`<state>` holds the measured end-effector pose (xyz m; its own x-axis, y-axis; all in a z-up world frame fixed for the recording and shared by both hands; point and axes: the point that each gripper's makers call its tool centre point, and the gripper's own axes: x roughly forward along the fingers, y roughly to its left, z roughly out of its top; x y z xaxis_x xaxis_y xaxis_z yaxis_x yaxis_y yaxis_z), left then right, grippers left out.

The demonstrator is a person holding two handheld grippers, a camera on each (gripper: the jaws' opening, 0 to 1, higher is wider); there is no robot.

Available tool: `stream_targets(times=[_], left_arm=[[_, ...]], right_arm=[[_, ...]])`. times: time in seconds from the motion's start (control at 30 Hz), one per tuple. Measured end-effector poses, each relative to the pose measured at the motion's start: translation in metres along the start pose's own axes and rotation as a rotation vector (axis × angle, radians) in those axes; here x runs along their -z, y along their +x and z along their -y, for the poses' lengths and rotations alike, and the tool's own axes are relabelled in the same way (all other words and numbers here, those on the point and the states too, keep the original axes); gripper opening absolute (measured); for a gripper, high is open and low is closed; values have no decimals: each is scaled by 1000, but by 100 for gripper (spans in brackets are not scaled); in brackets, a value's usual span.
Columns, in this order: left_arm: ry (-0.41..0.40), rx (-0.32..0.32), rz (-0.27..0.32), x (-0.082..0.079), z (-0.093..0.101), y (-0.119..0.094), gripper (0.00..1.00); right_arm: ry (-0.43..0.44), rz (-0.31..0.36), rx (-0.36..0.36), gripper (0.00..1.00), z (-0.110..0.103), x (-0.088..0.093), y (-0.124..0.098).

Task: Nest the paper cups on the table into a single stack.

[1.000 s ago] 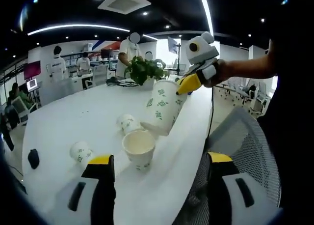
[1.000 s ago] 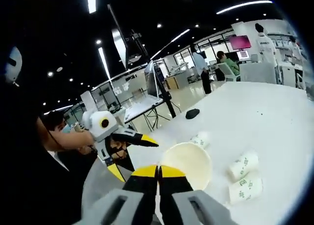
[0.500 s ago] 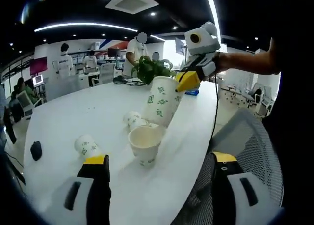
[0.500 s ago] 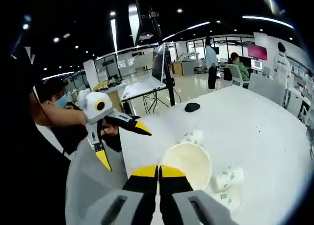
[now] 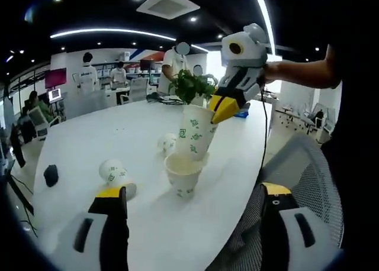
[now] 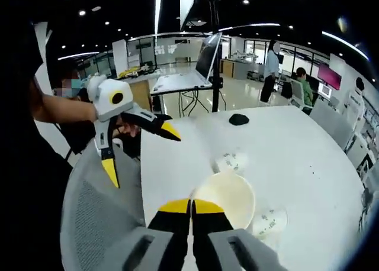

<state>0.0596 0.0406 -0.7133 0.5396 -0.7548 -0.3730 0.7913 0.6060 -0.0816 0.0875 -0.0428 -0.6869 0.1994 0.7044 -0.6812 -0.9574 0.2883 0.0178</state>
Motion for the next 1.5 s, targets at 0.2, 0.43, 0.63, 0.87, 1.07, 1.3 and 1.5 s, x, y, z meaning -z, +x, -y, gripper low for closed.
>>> stream_targets(times=[0.2,0.43,0.63,0.87,1.07,1.3,1.5], left_arm=[[-14,-17,17,2,1,-1,96],[-30,-13,16,8,7,0,96],[-33,-5,9,11,11,0,96],[-25,0,4,13,12,0,99],[-25,-3,5,14,12,0,99],[-26,-6,-4,17,13,0,98],[-2,-8,-28,20,13,-2,98]], right_arm=[[-4,-41,9,0,3,5,11],[-12,-83,20,0,5,10,24],[-44,-131,15,0,2,16,37],[-66,-166,0,0,4,22,52],[-69,-176,-4,0,5,27,59],[-39,-181,-19,0,4,32,67],[-34,-192,-31,0,1,37,72]])
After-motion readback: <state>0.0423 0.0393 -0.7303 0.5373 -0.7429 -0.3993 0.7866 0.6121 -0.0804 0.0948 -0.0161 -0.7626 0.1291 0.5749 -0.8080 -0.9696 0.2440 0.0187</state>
